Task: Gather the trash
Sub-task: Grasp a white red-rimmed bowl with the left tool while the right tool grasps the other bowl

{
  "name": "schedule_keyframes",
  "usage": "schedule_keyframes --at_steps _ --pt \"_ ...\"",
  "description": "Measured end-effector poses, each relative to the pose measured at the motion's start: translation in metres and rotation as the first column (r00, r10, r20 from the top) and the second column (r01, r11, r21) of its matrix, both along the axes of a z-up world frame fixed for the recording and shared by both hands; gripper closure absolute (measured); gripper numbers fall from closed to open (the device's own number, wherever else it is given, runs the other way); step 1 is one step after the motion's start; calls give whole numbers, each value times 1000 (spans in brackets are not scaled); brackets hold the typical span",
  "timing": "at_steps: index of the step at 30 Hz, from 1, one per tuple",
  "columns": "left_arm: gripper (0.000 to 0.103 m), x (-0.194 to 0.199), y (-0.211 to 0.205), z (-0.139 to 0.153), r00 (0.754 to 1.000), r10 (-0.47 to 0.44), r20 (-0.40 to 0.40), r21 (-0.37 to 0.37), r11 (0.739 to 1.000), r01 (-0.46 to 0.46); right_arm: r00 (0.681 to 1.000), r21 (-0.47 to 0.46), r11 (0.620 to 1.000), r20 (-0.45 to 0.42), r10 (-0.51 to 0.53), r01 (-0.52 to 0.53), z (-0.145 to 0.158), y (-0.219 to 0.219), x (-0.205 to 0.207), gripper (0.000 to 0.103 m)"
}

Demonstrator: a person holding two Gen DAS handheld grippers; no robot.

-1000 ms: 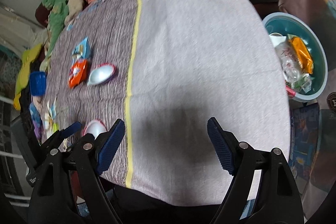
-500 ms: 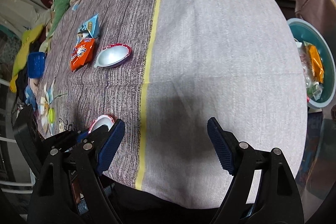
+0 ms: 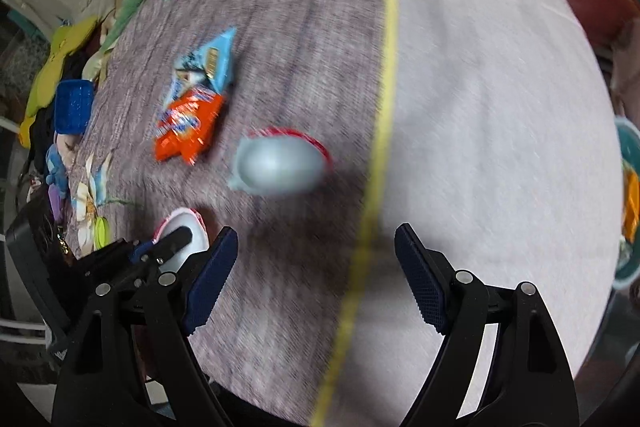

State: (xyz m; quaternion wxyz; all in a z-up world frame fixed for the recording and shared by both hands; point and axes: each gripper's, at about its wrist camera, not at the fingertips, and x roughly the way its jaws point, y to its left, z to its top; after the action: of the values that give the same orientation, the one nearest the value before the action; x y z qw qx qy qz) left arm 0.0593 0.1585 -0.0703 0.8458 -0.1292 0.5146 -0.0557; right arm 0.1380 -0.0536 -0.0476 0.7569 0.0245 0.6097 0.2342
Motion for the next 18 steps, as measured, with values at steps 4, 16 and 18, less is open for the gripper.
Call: schedule_keyframes --at_steps 4,16,18 --pt "95 11 15 -3 1000 22 -9 -13 1000 -23 1000 -3 1000 -8 26 -26 -7 27 20 26" --pt "95 24 25 -11 999 26 -20 -45 999 -27 997 -25 998 -55 56 -57 -38 55 41 26" --pt "95 25 25 -11 999 31 -20 -48 998 -32 997 -27 998 -49 61 -62 -40 54 40 33"
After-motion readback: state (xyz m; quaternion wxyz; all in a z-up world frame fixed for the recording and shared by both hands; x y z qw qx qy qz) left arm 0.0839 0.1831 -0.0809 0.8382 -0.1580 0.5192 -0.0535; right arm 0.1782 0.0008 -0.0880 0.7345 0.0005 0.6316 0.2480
